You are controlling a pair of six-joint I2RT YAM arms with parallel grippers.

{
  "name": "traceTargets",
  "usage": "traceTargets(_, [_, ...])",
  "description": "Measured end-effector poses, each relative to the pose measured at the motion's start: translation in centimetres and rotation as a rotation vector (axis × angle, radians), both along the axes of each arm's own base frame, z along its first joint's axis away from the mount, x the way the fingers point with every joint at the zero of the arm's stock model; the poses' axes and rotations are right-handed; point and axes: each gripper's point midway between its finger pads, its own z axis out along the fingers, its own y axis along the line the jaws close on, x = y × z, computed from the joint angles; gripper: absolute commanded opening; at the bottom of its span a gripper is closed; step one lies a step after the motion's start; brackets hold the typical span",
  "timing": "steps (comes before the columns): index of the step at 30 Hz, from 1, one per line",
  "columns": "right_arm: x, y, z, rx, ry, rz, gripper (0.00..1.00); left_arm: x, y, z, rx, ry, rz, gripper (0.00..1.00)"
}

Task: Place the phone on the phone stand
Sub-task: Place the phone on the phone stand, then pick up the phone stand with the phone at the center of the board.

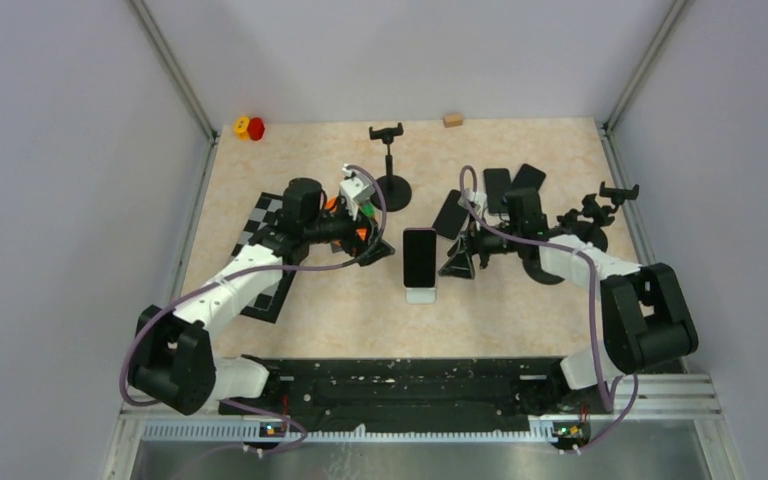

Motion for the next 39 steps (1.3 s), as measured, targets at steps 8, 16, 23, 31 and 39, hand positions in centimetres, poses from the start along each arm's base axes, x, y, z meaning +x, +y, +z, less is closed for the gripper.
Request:
traceTargets(8, [-0.5, 0.6, -2.0, 0.077, 0.113, -0.063, 0.75, 0.1, 0.1, -1.5, 0.012, 0.024, 0.008, 0.99])
traceTargets(16, [0.1, 1.9, -3.0, 0.107, 0.126, -0.057, 0.73, 0.5, -0.1, -1.0, -0.002, -0.005, 0.007, 0.99])
traceTargets(23, [-1.7, 3.9, -3.5, 0.086, 0.090, 0.031, 0.69, 0.5, -0.1, -1.2, -0.005, -0.008, 0.009, 0.99])
traceTargets(31, [-1.5, 4.4, -3.6, 0.080, 0.077, 0.046, 0.65, 0.5, -0.1, -1.2, -0.005, -0.007, 0.009, 0.99])
traceTargets(39, [-0.8, 4.9, -4.4, 0.085, 0.106, 0.057, 0.57, 0.5, -0.1, -1.2, -0.005, -0.008, 0.008, 0.99])
